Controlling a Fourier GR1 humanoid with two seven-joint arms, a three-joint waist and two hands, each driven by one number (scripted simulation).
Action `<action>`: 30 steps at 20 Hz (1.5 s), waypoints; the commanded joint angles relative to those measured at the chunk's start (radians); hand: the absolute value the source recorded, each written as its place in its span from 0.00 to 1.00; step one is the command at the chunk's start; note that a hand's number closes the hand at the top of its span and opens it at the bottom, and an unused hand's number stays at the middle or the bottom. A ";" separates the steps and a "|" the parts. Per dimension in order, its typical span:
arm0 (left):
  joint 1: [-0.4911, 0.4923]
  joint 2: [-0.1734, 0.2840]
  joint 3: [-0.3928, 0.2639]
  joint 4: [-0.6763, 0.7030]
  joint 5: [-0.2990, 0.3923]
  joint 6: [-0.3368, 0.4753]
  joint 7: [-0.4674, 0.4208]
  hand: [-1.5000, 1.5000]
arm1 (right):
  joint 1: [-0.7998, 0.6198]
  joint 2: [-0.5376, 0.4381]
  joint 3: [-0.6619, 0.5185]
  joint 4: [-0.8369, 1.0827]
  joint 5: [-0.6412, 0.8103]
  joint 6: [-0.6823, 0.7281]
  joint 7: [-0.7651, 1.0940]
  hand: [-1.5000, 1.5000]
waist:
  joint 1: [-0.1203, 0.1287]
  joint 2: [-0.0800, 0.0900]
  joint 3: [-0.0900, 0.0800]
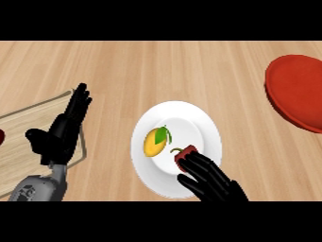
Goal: Pick the bell pepper from the plate and place it in the bowl
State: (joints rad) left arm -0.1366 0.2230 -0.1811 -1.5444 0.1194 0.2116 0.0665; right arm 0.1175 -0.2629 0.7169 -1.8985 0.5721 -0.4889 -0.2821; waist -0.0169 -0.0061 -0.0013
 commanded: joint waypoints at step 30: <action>-0.037 -0.070 0.070 0.004 -0.078 -0.069 0.031 0.50 | -0.017 0.098 -0.113 -0.155 0.238 0.574 0.649 0.00 | 0.014 0.006 0.002</action>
State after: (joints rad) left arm -0.1362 0.1471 -0.1471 -1.5538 0.0340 0.1682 0.0790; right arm 0.0580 -0.1311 0.6460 -2.0335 0.8694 0.0946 0.4375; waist -0.0010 -0.0004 0.0000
